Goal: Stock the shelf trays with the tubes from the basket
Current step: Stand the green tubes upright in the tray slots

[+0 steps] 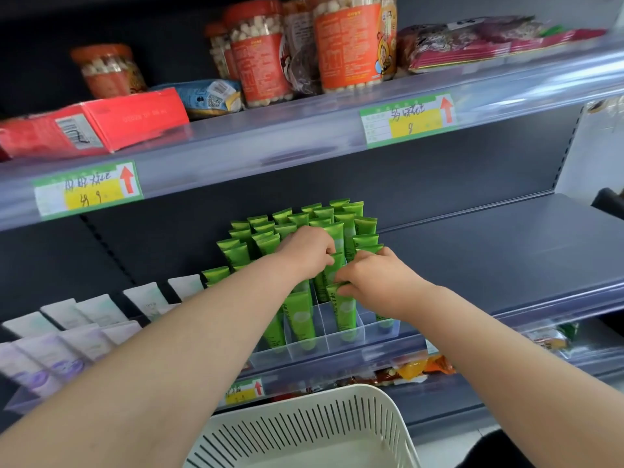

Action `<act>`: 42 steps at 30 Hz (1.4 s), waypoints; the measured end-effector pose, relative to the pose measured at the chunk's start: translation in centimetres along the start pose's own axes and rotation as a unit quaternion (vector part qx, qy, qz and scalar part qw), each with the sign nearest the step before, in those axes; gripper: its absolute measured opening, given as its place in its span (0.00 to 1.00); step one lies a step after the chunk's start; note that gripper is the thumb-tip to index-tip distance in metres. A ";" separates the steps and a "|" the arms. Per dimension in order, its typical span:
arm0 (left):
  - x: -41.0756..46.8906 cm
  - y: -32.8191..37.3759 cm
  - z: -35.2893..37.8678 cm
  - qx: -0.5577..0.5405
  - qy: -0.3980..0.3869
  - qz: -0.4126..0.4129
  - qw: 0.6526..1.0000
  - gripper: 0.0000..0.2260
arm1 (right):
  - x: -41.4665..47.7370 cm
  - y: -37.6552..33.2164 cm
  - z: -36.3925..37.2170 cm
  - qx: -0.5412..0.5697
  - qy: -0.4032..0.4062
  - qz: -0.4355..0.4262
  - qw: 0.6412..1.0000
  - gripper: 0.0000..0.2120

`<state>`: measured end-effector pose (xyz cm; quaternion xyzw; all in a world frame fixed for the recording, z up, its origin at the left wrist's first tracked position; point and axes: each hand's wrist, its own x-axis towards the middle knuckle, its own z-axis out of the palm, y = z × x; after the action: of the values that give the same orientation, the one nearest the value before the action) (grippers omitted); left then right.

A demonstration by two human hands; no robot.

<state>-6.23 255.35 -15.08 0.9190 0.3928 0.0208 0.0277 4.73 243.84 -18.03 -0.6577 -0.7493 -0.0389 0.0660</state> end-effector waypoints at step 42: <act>1.6 0.0 -0.1 -0.043 0.090 -0.036 0.994 0.08 | 0.9 2.3 -0.3 0.047 0.142 0.126 0.981 0.12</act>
<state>-5.10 256.49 -14.91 0.8965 0.4255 0.1191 0.0322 6.90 244.98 -17.69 -0.7306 -0.6446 -0.0884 0.2071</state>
